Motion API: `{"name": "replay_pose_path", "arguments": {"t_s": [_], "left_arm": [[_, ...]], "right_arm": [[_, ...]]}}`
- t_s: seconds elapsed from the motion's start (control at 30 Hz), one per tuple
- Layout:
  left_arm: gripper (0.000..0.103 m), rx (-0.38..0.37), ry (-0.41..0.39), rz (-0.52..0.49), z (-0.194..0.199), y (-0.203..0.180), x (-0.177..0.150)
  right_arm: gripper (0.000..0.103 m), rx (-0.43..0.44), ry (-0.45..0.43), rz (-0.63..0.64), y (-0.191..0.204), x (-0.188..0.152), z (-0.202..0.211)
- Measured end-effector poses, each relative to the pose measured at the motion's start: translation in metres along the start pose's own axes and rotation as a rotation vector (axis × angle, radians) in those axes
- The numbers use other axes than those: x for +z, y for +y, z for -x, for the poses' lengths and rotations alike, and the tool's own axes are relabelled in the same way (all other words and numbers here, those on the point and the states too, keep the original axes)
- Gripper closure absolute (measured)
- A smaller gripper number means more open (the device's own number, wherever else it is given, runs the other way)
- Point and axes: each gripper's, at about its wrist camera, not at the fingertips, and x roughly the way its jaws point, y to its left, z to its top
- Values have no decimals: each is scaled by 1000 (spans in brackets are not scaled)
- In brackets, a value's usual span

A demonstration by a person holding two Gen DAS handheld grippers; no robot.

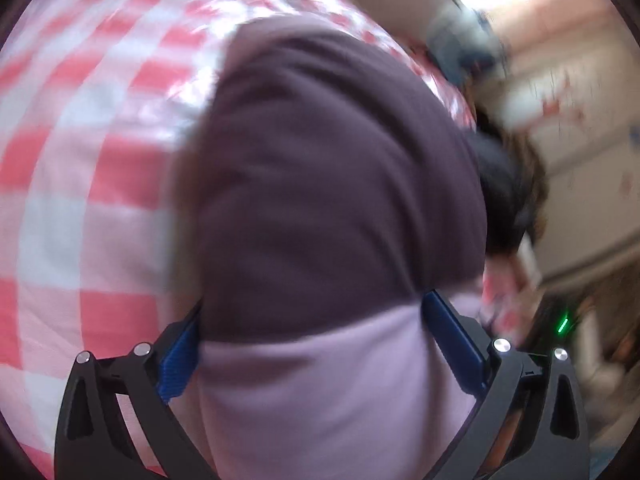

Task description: Fold large clothes

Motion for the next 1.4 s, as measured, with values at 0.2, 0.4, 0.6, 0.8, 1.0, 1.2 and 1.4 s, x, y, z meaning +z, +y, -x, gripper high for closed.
{"name": "replay_pose_path", "arguments": {"t_s": [0.2, 0.4, 0.6, 0.8, 1.0, 1.2, 1.4], "left_arm": [[11, 47, -152, -128, 60, -10, -20], [11, 276, -323, -37, 178, 71, -13], [6, 401, -317, 253, 209, 194, -29], [6, 410, -498, 294, 241, 185, -43], [6, 443, -400, 122, 199, 162, -12], [5, 506, -407, 81, 184, 162, -13], [6, 442, -414, 68, 199, 171, -20]], "right_arm": [[6, 103, -13, 25, 51, -2, 2], [6, 283, 6, 182, 210, 16, -37], [6, 333, 85, 272, 316, 0, -98], [6, 241, 111, 400, 315, -2, -86], [6, 200, 254, 456, 340, 43, -70], [6, 277, 84, 368, 397, 117, -82], [6, 244, 58, 192, 349, 75, -175]]}}
